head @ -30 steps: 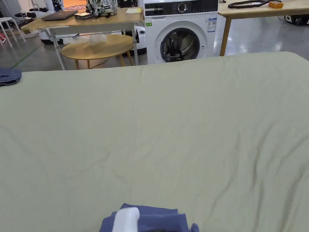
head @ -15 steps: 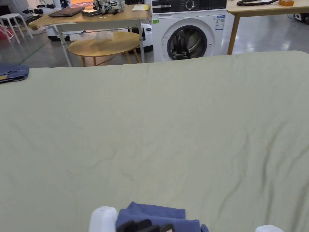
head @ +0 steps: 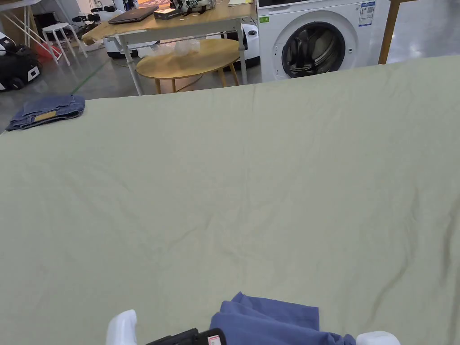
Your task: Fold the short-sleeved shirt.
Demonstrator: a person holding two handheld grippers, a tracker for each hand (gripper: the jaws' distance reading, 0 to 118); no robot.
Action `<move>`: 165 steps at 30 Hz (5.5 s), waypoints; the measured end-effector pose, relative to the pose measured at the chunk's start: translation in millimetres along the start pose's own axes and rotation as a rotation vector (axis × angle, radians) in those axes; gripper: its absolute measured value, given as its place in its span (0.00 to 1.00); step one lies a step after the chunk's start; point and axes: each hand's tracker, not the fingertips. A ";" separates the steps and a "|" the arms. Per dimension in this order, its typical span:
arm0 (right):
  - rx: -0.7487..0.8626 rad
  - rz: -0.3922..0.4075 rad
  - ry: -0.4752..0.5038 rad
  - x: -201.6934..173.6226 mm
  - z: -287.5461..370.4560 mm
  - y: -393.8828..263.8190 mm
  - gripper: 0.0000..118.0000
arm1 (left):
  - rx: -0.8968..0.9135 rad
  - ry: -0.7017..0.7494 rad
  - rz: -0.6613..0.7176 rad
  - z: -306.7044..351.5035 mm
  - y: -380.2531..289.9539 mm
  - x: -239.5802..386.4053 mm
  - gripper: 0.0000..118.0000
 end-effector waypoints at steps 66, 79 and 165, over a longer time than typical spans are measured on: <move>0.785 0.209 -0.318 -24.5 171.1 92.1 0.00 | 0.804 0.481 -0.756 99.8 31.2 205.2 0.00; 0.816 0.224 -0.400 -27.8 167.5 82.1 0.00 | 0.796 0.521 -0.738 100.6 18.9 205.4 0.00; 0.724 -0.049 -0.231 -41.5 186.8 103.9 0.84 | 0.789 0.509 -0.678 105.2 22.3 208.7 0.76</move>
